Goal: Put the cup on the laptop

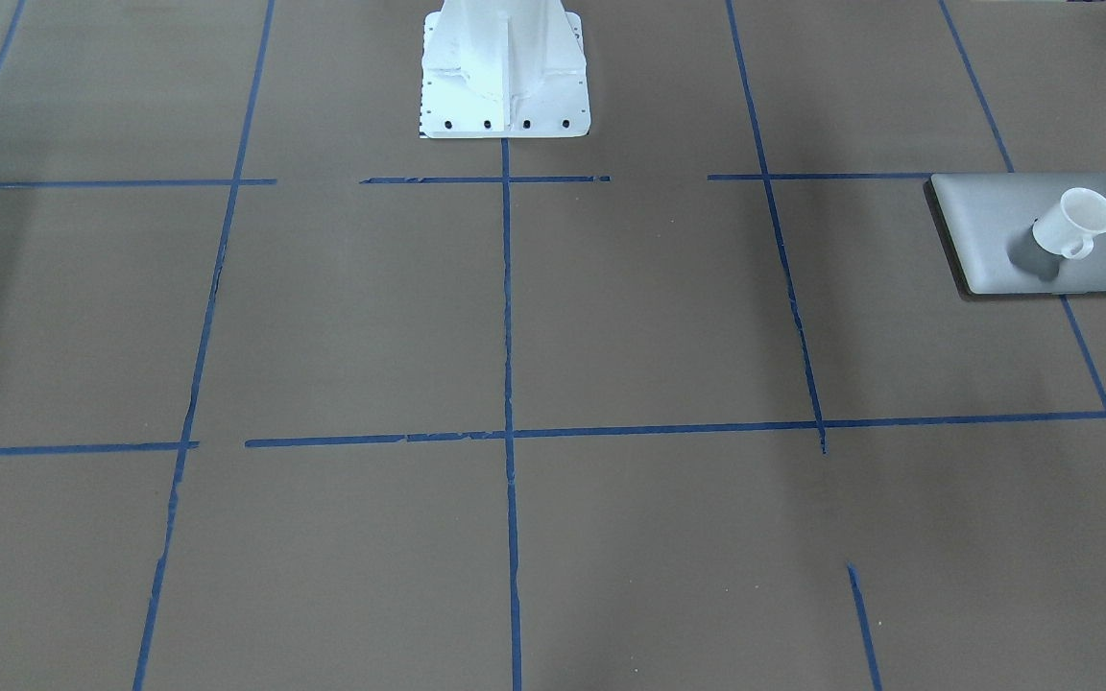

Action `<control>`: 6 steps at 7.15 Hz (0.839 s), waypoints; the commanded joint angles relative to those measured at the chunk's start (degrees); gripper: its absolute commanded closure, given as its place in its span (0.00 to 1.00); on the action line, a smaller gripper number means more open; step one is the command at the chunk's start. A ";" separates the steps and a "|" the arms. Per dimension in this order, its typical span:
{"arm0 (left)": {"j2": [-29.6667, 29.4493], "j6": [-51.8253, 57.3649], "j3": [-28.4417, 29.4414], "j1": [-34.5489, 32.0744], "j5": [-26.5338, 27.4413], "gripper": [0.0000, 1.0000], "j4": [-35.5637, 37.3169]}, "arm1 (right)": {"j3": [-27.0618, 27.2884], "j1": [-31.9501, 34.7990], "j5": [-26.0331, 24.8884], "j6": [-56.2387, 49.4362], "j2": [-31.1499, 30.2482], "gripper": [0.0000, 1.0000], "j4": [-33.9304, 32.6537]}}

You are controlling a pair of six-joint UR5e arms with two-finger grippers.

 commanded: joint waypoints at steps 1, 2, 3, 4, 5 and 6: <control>0.06 1.27 -0.19 -0.18 -0.04 0.00 -0.04 | 0.00 0.00 -0.09 0.00 0.00 0.00 -0.04; -0.03 1.09 -0.19 -0.36 -0.04 0.00 0.21 | 0.00 0.00 0.00 0.00 0.00 0.00 -0.04; -0.11 1.09 -0.71 -3.05 0.04 0.00 0.48 | 0.00 0.00 -0.09 0.00 0.00 0.00 0.05; -0.03 1.27 -0.37 -4.91 0.05 0.00 0.65 | 0.00 0.00 0.00 0.00 0.00 0.00 0.05; -0.03 1.27 -0.28 -5.19 0.05 0.00 0.74 | 0.00 0.00 0.00 0.00 0.00 0.00 0.05; -0.11 1.27 -0.63 -5.19 0.13 0.00 1.53 | 0.00 0.00 0.00 0.00 0.00 0.00 0.05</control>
